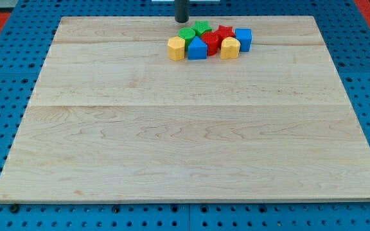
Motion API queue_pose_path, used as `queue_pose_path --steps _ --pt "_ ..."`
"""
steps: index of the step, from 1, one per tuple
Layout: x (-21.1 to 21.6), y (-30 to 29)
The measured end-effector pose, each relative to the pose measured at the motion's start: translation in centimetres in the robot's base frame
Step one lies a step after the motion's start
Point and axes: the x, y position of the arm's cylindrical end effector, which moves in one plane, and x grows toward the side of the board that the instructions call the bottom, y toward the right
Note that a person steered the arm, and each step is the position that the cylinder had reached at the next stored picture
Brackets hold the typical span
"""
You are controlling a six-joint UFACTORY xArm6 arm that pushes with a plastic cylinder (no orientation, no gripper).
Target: Nude the yellow hexagon along with blue triangle up
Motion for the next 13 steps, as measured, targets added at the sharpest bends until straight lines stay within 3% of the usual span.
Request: queue_pose_path --steps 1,2,3,4,5,6,9,13 --pt "2.4 1.8" --pt "1.3 0.5" --pt "0.6 -8.0" --pt "6.1 -9.4" --pt "10.4 -6.8" --pt "11.8 -6.3" --pt "12.1 1.2" --pt "12.1 6.0"
